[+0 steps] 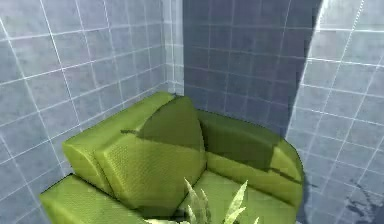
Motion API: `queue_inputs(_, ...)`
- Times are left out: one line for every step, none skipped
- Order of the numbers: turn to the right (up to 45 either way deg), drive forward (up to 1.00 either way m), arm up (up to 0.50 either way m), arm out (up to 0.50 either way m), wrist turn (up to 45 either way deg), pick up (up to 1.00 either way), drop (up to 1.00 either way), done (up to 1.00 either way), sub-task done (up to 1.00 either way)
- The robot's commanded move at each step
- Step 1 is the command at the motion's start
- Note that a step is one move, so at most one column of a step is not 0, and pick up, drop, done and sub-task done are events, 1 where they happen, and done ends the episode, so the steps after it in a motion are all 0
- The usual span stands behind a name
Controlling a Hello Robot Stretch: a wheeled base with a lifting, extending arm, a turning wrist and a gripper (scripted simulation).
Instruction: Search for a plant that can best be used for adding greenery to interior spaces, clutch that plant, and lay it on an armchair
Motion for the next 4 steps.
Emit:
queue_inputs(45.0, 0.0, 0.0, 0.0, 0.0, 0.0, 0.0, 0.0, 0.0)
queue_inputs(45.0, 0.0, 0.0, 0.0, 0.0, 0.0, 0.0, 0.0, 0.0)
queue_inputs(-45.0, 0.0, 0.0, 0.0, 0.0, 0.0, 0.0, 0.0, 0.0)
queue_inputs(-45.0, 0.0, 0.0, 0.0, 0.0, 0.0, 0.0, 0.0, 0.0)
